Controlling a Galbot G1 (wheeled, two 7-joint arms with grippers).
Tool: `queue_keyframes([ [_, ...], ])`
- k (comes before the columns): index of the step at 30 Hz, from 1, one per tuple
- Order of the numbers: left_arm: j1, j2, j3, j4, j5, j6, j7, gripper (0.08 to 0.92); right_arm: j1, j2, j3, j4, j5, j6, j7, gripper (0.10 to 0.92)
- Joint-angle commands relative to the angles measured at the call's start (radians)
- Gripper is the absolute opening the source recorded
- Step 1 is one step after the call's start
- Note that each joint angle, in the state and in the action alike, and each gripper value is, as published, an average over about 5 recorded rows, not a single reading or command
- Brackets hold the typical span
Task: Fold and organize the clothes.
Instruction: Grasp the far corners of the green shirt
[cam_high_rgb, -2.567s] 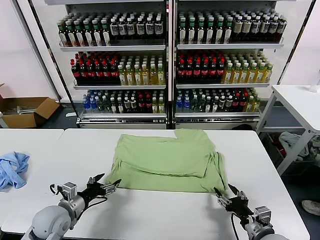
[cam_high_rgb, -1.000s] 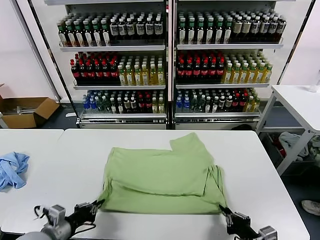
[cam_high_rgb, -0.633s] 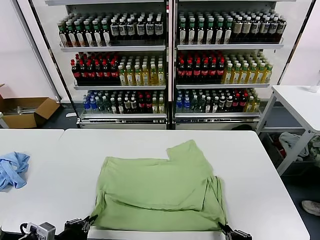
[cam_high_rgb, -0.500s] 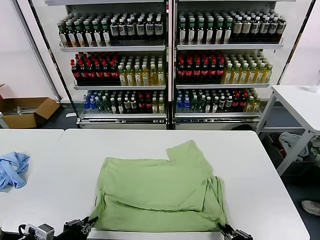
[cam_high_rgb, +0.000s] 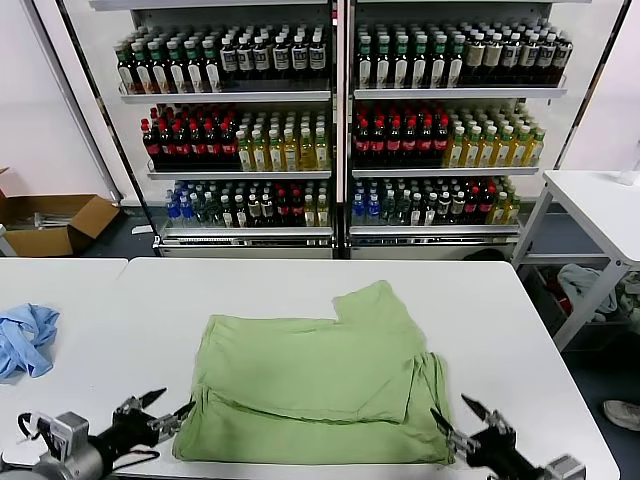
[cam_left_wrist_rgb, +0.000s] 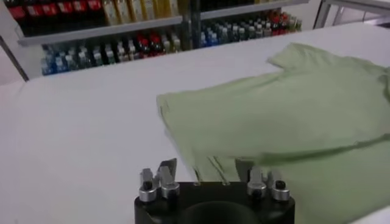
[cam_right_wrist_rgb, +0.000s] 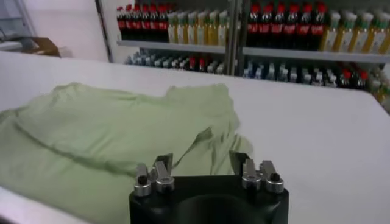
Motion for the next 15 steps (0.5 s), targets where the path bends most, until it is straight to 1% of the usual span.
queue_keyframes([
  [1, -0.401, 0.11, 0.201, 0.275, -0.074, -0.019, 0.068, 0.725, 0.565, -0.14, -0.171, -0.317, 0.149, -0.152, -0.05, 0.798],
  [5, -0.576, 0.122, 0.336, 0.374, -0.074, -0.019, 0.079, 0.807, 0.823, -0.114, -0.362, -0.51, 0.138, -0.153, -0.052, 0.821],
  [11, -0.779, 0.106, 0.513, 0.521, -0.067, -0.02, 0.085, 0.823, 1.023, -0.068, -0.551, -0.731, 0.033, -0.081, -0.132, 0.823],
  [15, -0.88, 0.093, 0.6, 0.619, -0.063, -0.026, 0.091, 0.823, 1.096, -0.031, -0.619, -0.818, 0.036, -0.094, -0.14, 0.823],
])
